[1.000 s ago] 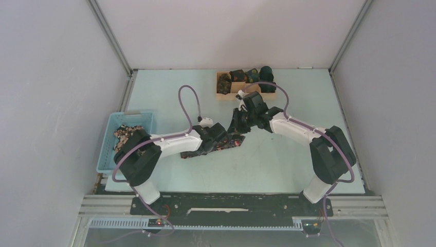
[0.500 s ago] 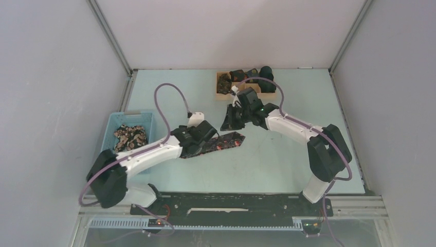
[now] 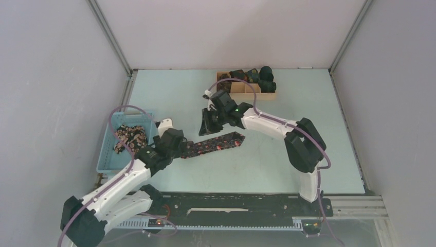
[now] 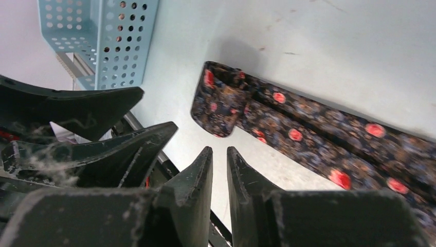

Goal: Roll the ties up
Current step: Roll the tie at the center of the board.

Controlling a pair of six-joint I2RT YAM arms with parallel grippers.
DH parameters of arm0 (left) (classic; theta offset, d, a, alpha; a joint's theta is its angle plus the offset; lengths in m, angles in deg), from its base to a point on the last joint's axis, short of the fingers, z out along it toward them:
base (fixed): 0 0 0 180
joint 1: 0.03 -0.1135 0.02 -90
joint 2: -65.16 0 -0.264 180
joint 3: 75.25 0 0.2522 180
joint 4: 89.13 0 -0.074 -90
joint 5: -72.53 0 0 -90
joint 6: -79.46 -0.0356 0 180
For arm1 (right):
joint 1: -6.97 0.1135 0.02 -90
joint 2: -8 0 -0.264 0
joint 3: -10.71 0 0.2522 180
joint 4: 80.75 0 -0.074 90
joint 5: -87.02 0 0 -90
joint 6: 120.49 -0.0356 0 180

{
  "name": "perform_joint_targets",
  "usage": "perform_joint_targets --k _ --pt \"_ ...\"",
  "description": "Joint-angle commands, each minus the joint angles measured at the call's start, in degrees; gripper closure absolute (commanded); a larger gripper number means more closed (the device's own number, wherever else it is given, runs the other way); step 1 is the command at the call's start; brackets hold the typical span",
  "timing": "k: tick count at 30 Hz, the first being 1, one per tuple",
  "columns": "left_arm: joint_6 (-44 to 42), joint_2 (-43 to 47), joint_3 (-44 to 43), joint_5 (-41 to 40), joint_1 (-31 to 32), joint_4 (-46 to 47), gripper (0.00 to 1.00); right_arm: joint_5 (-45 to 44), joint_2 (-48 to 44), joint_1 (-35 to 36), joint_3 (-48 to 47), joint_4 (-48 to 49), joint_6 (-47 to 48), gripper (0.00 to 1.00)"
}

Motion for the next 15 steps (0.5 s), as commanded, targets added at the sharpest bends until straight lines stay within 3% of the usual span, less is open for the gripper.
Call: perform_joint_targets --k 1,8,15 --pt "0.98 5.80 3.33 8.47 -5.65 5.14 0.26 0.22 4.58 3.44 -6.85 -0.80 -0.30 0.79" --pt "2.93 13.72 9.38 15.16 -13.92 6.82 0.24 1.03 11.26 6.30 -12.08 -1.38 -1.14 0.78" --pt "3.43 14.07 11.95 17.28 -15.87 9.28 0.24 1.17 14.54 6.59 -12.55 -1.86 -0.87 0.80"
